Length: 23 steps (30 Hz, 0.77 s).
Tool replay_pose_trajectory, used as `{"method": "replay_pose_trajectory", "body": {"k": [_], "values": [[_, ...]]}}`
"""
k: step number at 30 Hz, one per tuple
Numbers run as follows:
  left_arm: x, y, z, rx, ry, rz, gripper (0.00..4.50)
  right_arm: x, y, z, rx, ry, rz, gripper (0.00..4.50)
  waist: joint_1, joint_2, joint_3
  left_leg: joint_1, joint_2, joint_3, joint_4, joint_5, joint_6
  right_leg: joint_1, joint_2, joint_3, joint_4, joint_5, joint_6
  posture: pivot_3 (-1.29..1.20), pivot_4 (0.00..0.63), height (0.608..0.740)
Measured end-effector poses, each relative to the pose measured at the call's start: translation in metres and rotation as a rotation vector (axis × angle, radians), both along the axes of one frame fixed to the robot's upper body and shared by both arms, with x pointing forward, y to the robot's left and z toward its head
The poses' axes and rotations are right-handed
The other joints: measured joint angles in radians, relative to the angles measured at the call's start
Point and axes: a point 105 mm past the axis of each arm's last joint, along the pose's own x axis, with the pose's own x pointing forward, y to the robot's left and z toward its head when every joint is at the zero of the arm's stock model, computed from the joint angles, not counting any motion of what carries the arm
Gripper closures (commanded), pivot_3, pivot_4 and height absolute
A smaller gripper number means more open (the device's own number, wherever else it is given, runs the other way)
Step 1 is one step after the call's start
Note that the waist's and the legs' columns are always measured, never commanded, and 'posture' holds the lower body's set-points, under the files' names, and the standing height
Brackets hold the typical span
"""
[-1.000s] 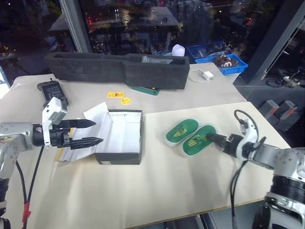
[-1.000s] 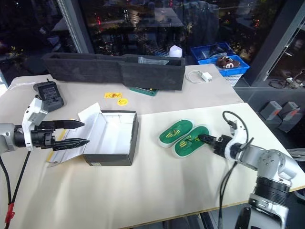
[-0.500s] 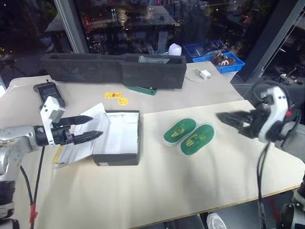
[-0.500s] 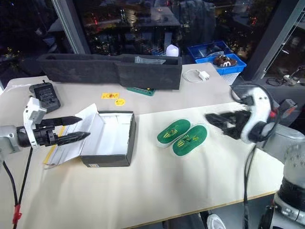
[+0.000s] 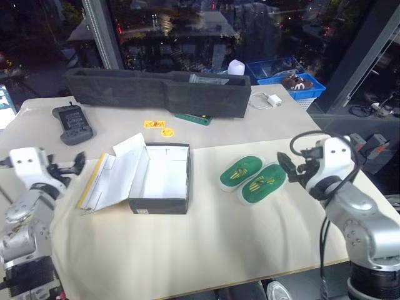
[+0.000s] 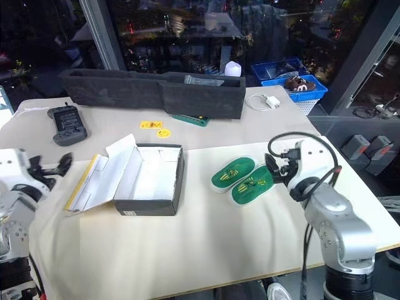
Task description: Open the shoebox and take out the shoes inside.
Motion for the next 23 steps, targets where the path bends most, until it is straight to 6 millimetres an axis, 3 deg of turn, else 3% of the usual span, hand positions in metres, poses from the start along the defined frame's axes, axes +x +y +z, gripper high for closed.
{"method": "replay_pose_trajectory", "body": {"k": [6,10,23], "values": [[-0.016,0.022,-0.035,-0.001,0.053,0.063,0.0,-0.001,-0.017,-0.006,-0.041,-0.076,-0.037,0.73,-0.005,0.0,0.0,0.001,0.0,0.001,0.0,0.0,0.0,0.0,0.0,0.001,0.0,0.0,0.0,0.0,0.15,0.728],[-0.018,0.025,-0.037,0.009,0.034,0.066,0.0,-0.002,-0.029,-0.022,-0.057,-0.04,-0.041,0.73,0.0,0.0,0.0,0.002,0.0,0.002,0.0,0.0,0.0,0.001,0.0,0.002,0.0,0.0,0.0,0.0,0.15,0.728],[-0.015,0.034,-0.038,0.015,0.01,0.084,0.0,-0.009,-0.053,-0.04,-0.079,-0.009,-0.084,0.73,-0.007,0.0,0.0,0.003,0.0,0.003,0.0,0.0,0.0,0.001,0.0,0.004,0.0,0.0,0.0,0.0,0.15,0.728]]}}
